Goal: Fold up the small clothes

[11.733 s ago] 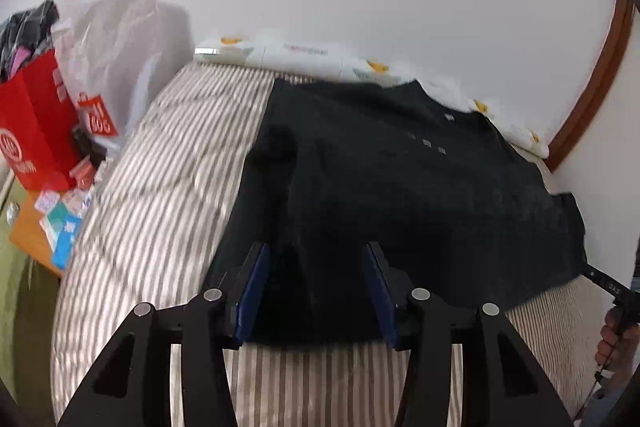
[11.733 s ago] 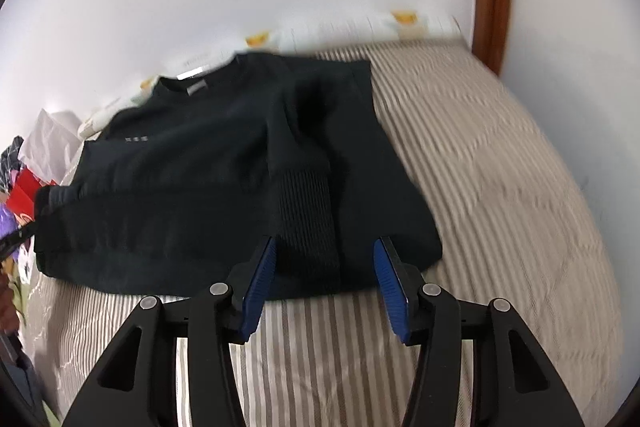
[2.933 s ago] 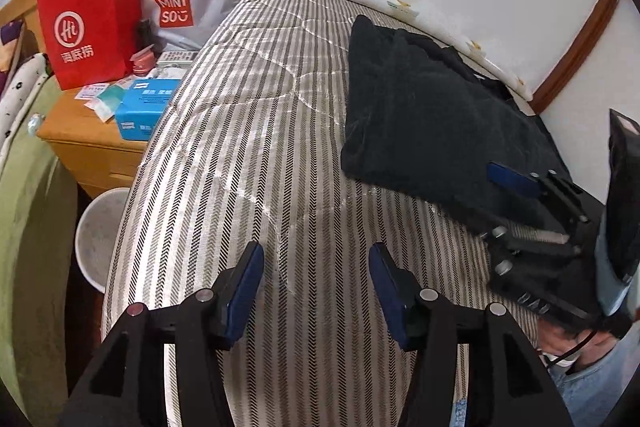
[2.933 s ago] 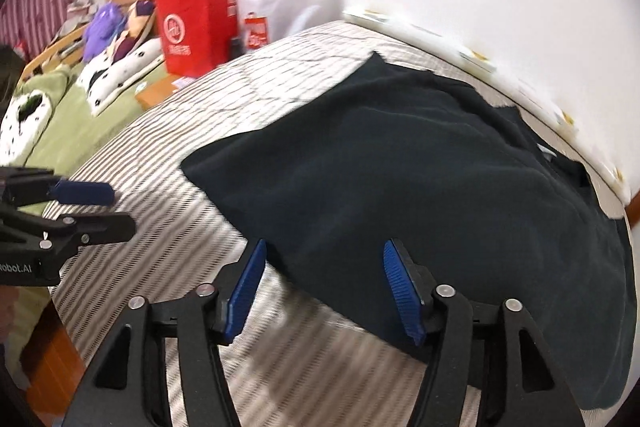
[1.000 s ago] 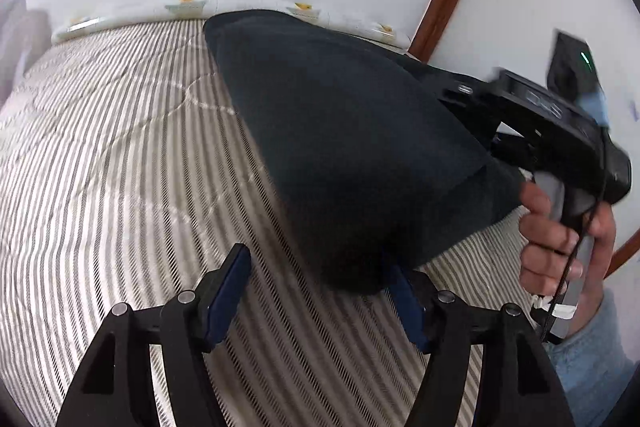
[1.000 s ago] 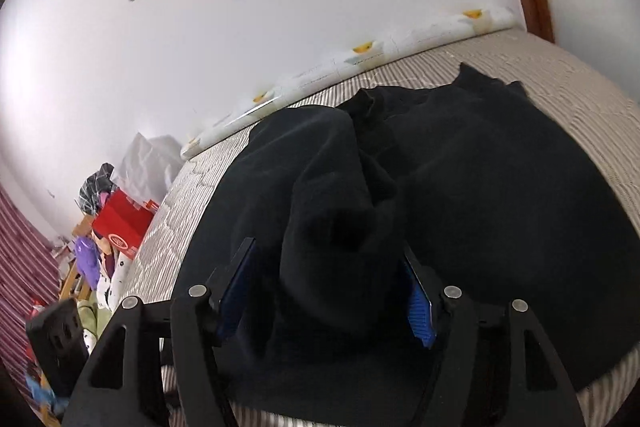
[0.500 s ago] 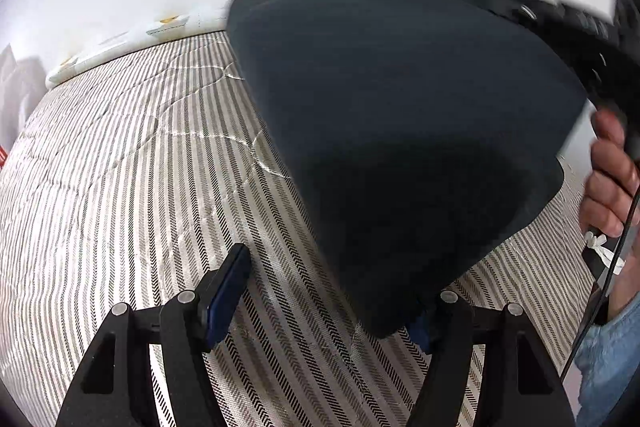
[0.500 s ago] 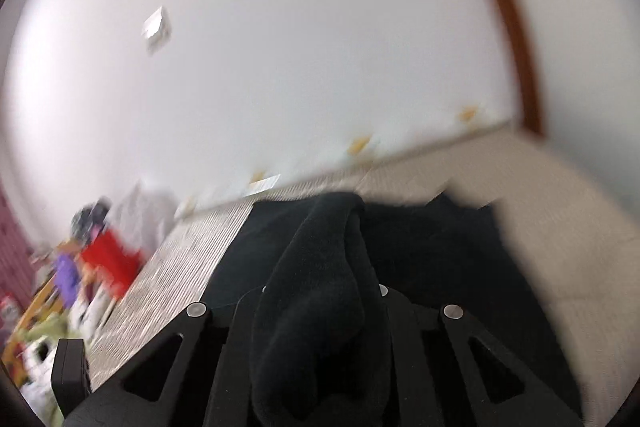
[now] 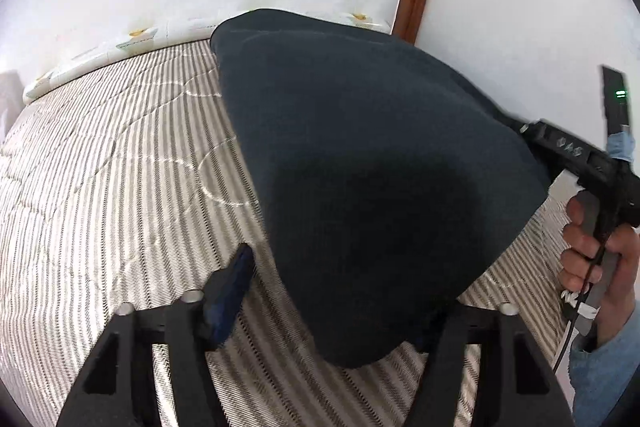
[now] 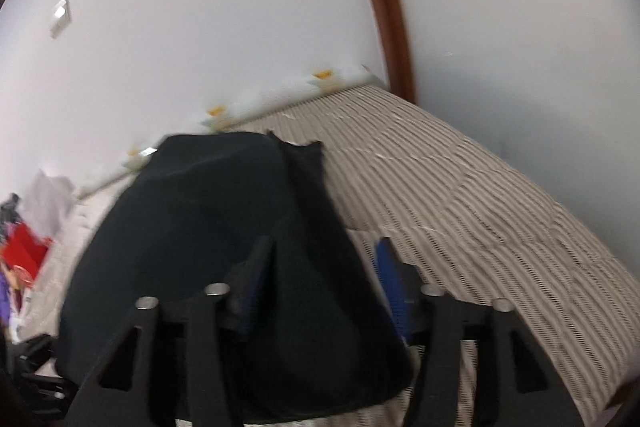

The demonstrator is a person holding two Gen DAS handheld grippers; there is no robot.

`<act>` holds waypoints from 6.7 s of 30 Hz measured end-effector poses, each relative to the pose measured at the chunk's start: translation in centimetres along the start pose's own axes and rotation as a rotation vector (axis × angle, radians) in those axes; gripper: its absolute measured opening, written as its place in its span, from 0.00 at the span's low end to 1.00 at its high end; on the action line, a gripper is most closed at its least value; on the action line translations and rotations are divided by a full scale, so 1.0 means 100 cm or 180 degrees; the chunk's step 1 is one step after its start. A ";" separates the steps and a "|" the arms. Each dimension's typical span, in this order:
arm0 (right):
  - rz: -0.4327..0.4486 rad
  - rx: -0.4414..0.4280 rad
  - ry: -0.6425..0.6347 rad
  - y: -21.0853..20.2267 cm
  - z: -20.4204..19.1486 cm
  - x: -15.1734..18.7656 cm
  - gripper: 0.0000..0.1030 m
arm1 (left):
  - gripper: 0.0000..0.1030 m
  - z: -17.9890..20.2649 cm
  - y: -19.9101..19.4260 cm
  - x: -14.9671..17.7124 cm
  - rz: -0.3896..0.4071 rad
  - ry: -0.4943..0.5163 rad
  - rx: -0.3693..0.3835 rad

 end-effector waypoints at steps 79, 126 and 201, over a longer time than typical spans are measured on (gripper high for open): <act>-0.0603 -0.0723 -0.1042 0.015 -0.164 -0.030 0.37 | 0.59 -0.138 -0.049 0.011 -0.0103 -0.0726 -0.0310; -0.0943 -0.1007 -0.0758 0.149 -0.213 -0.092 0.17 | 0.62 -0.188 -0.001 -0.105 -0.0011 -0.0678 -0.0511; -0.0063 0.0175 -0.0837 -0.226 -0.123 0.033 1.00 | 0.84 -0.050 -0.228 0.038 0.0596 -0.0705 -0.0927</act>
Point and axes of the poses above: each gripper's, at about its wrist camera, not at the fingertips, and y roughly the way its jaws point, z to its right, x to its underside, the point moved 4 cm from there along y, roughly the way its jaws point, and after that the axes turned 2 degrees about -y, right-handed, at the moved point
